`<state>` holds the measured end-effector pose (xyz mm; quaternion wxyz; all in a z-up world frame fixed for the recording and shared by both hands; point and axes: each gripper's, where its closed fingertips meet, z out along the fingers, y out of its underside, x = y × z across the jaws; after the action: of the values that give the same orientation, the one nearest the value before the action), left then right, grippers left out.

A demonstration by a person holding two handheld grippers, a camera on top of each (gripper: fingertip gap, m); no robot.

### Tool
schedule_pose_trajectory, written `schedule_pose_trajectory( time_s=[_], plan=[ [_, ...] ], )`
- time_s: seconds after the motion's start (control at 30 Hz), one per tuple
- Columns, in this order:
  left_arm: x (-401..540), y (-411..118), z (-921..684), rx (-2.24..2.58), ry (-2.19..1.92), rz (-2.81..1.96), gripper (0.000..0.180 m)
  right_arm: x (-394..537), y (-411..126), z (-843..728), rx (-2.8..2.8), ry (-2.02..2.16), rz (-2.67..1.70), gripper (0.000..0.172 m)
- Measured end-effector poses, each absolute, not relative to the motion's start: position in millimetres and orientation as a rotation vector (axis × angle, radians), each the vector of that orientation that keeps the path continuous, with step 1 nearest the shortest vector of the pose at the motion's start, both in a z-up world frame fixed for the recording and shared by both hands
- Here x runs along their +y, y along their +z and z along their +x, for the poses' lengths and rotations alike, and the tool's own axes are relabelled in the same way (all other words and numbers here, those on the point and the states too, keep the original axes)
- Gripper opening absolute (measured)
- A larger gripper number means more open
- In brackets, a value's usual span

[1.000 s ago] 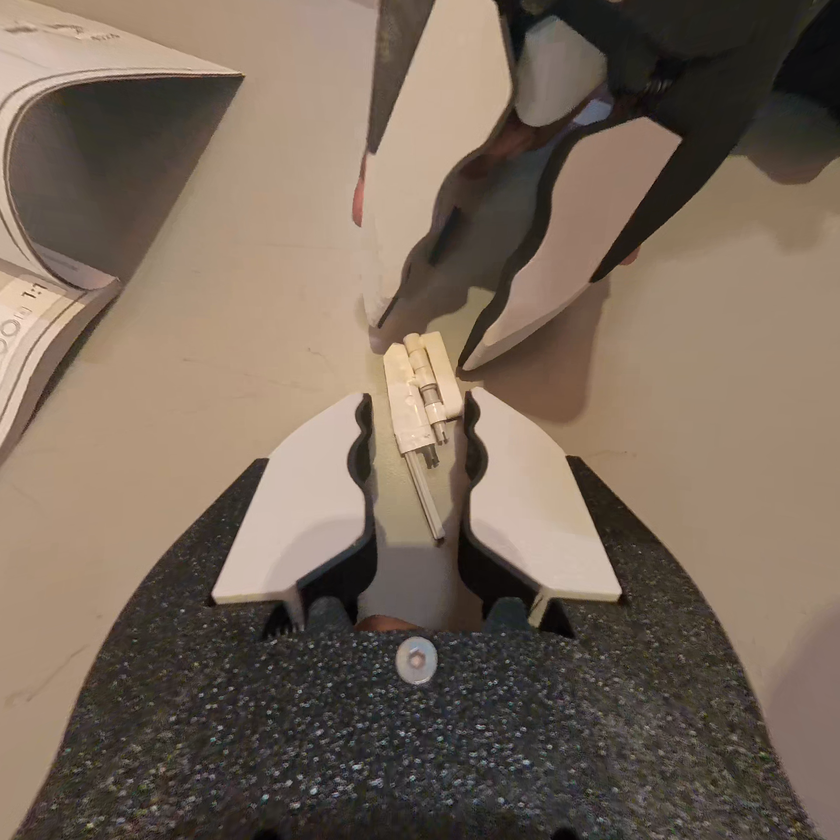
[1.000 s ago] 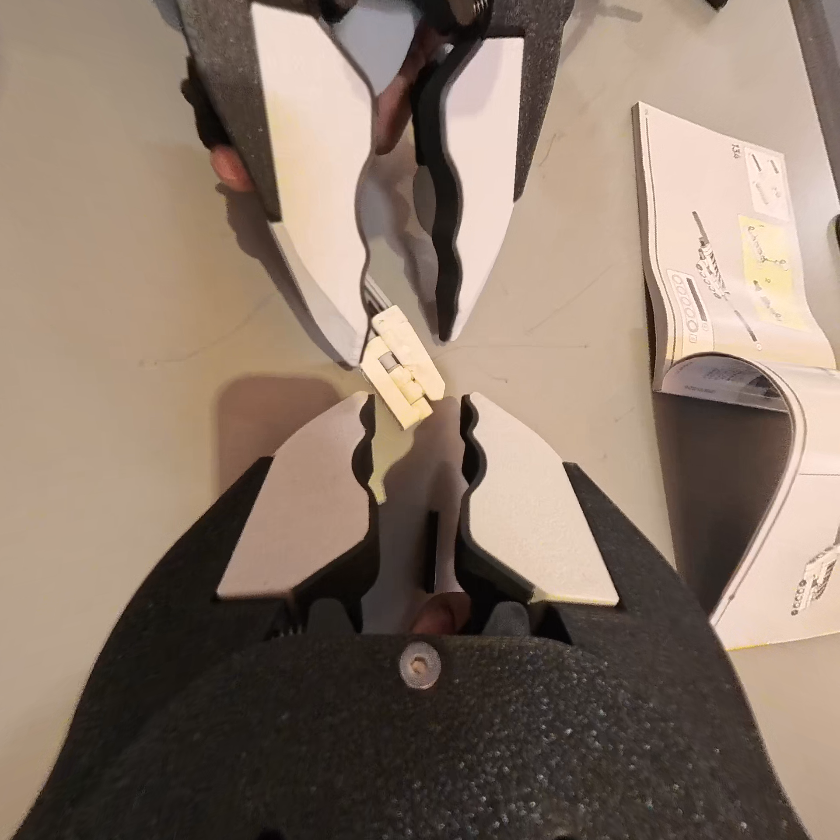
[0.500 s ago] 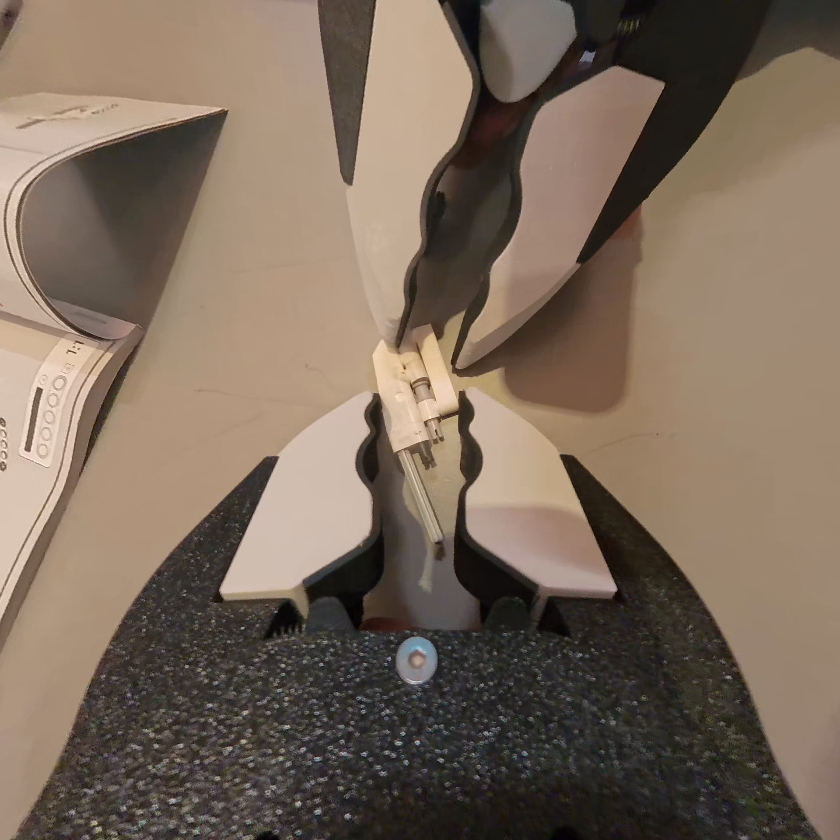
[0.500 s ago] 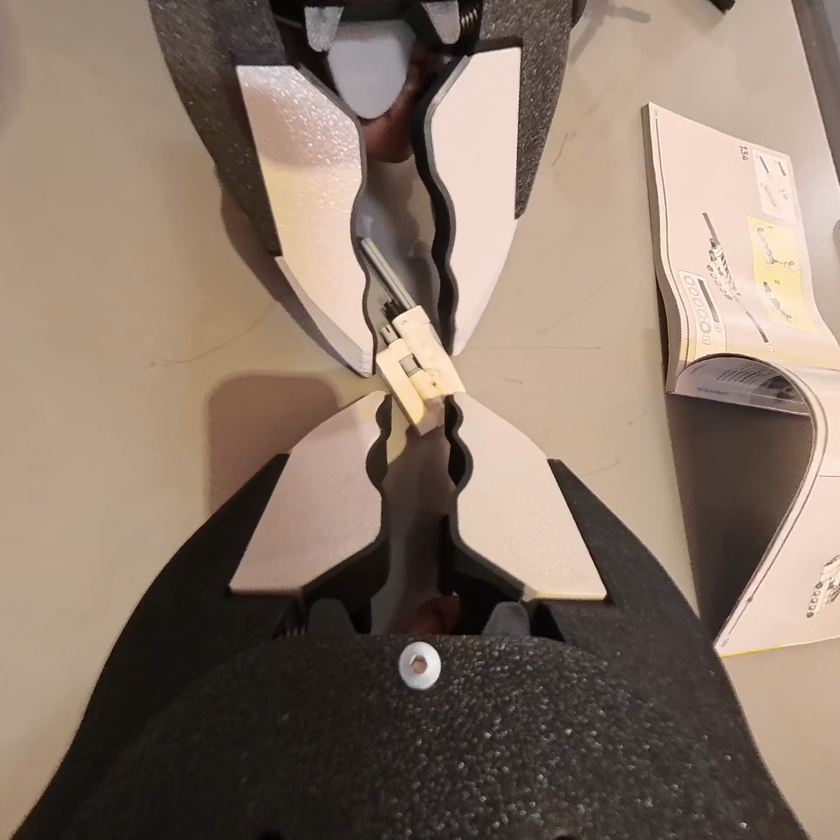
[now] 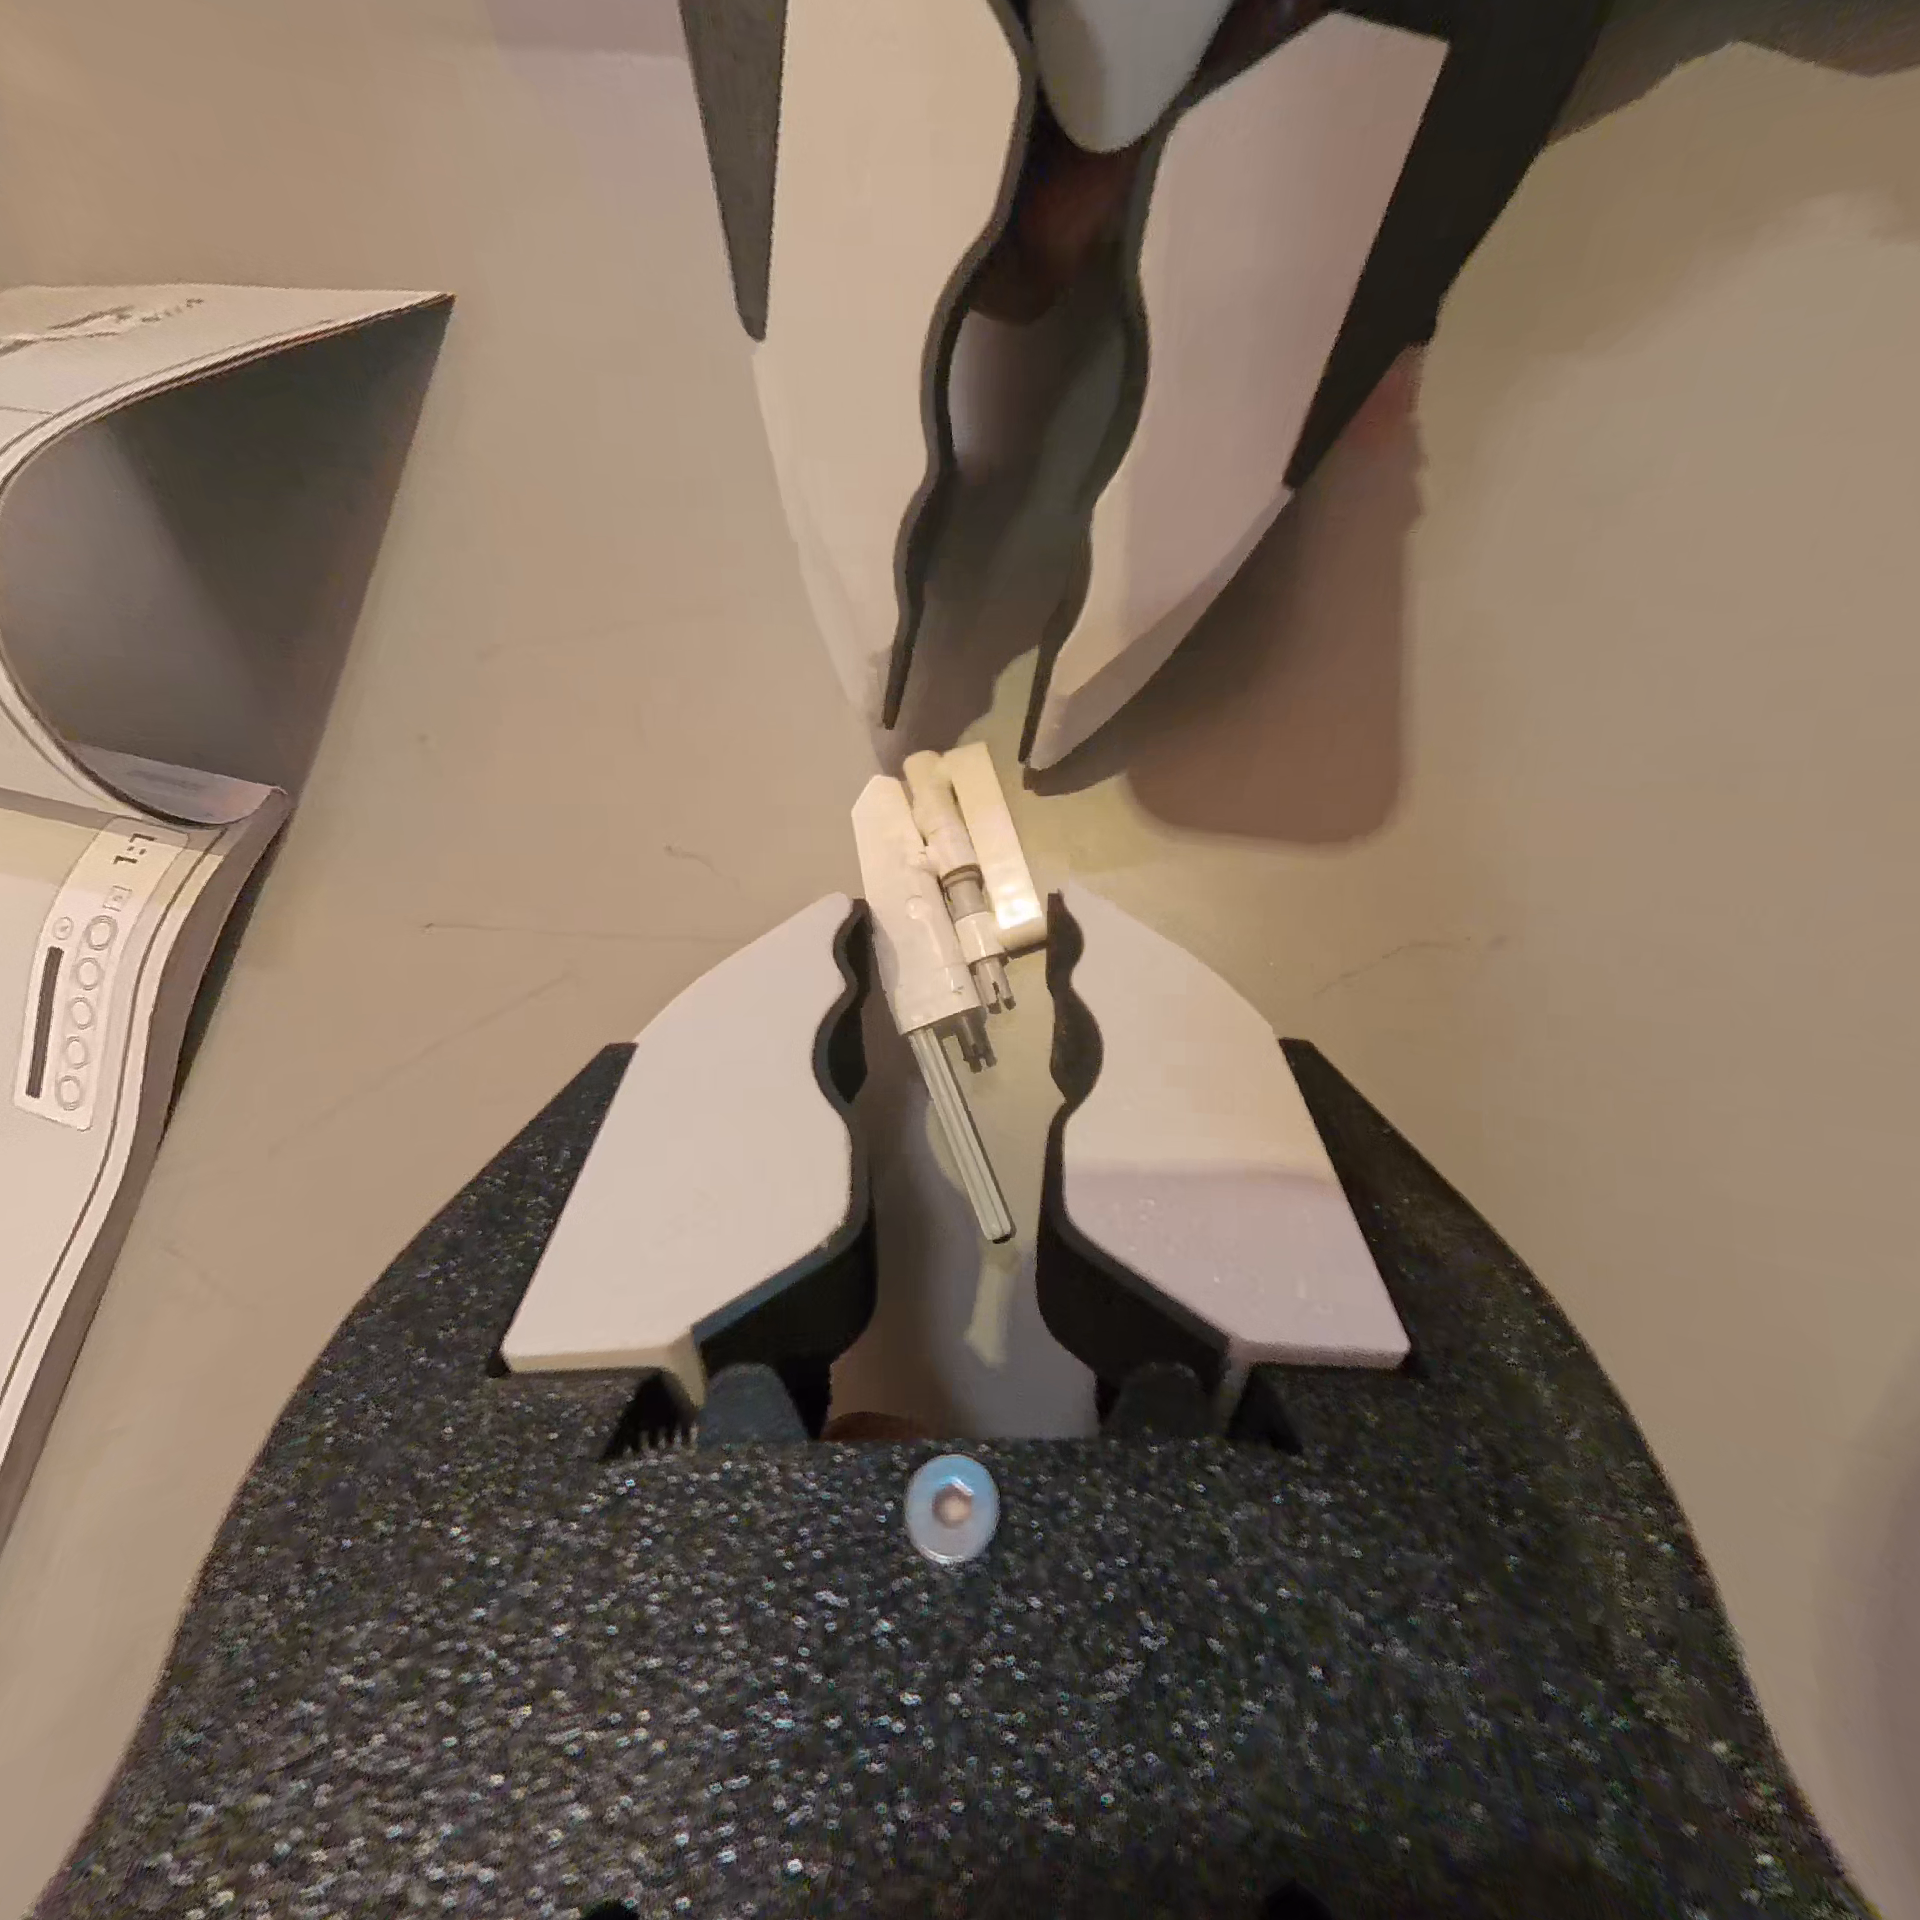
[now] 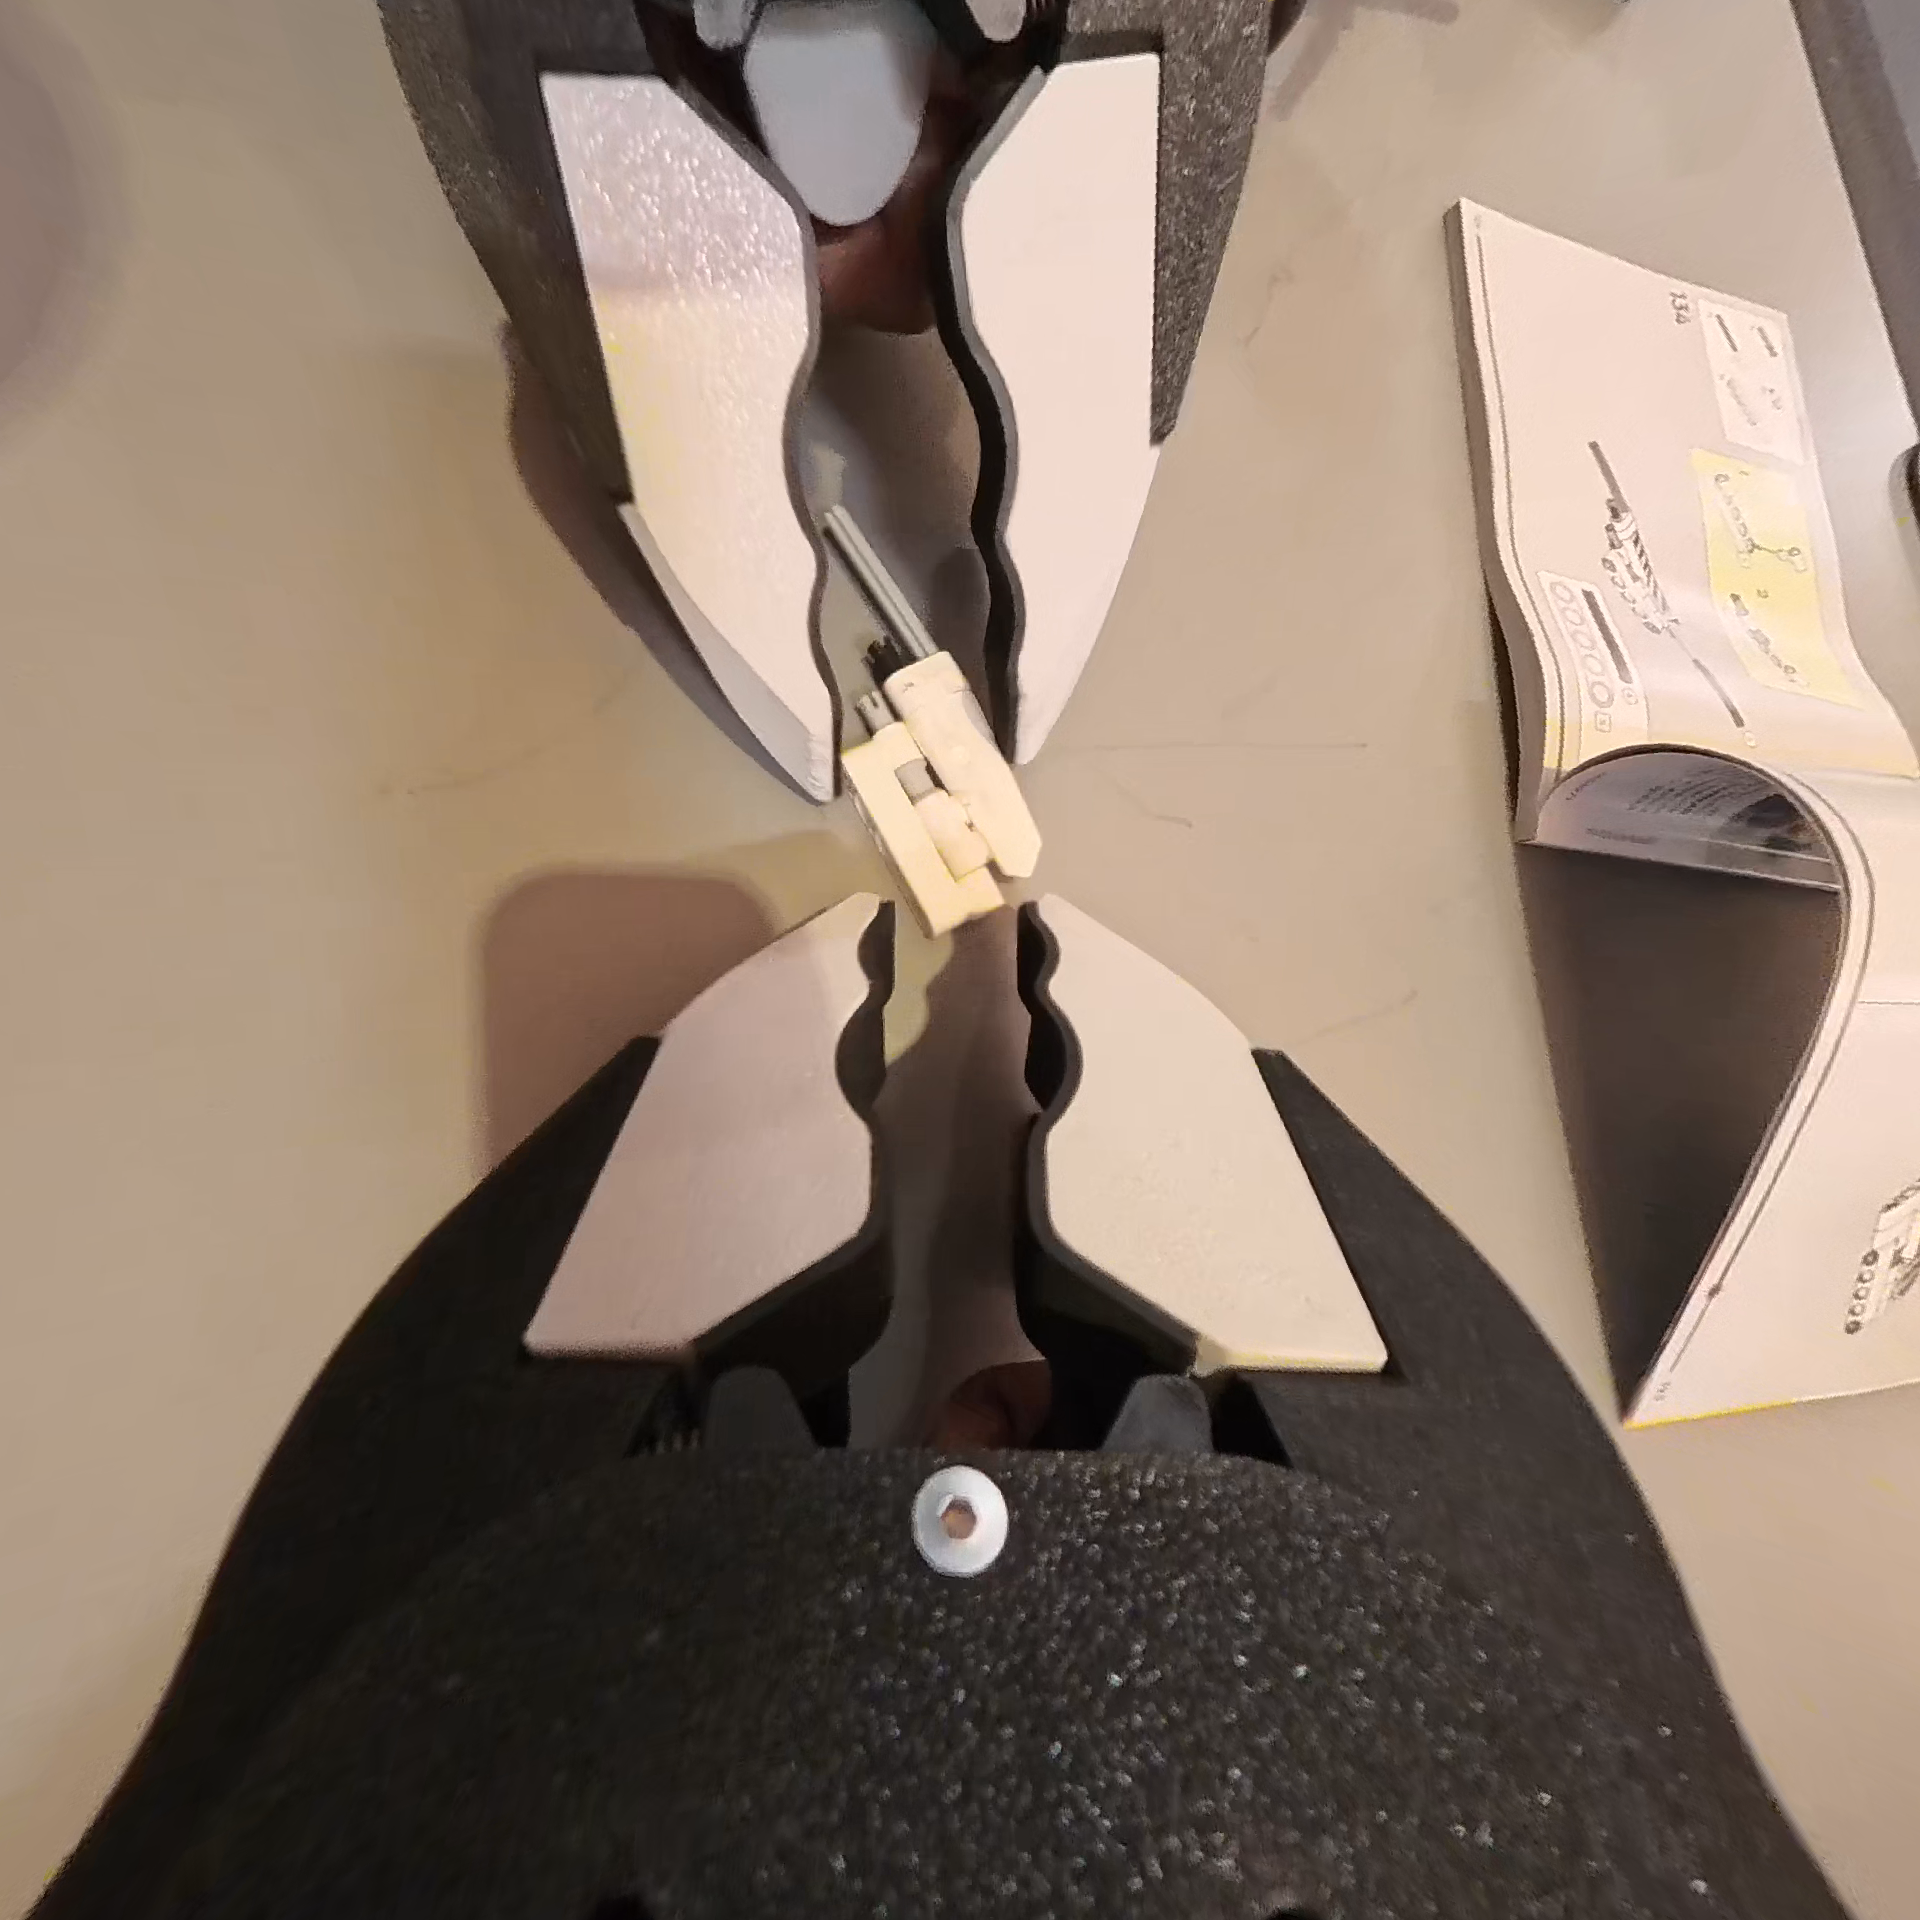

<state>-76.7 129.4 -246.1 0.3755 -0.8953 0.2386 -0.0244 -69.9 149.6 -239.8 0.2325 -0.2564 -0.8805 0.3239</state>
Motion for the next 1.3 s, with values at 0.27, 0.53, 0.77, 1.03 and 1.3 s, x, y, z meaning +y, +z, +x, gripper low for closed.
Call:
schedule_pose_trajectory(
  time_s=[0.27, 0.53, 0.77, 1.03, 1.3],
  plan=[
    [120, -247, -68, 0.685, -0.171, -2.273, 0.033, 138, -245, -60, -2.483, 0.907, -0.700, 0.025],
    [122, -239, -69, 0.611, -0.248, -2.253, 0.028, 142, -240, -59, -2.416, 0.890, -0.652, 0.027],
    [120, -241, -72, 0.568, -0.289, -2.275, 0.029, 146, -238, -59, -2.376, 0.869, -0.603, 0.028],
    [119, -248, -73, 0.589, -0.246, -2.311, 0.033, 140, -236, -64, -2.344, 0.861, -0.595, 0.027],
    [118, -247, -73, 0.599, -0.221, -2.320, 0.040, 135, -237, -68, -2.352, 0.853, -0.626, 0.025]
  ],
)
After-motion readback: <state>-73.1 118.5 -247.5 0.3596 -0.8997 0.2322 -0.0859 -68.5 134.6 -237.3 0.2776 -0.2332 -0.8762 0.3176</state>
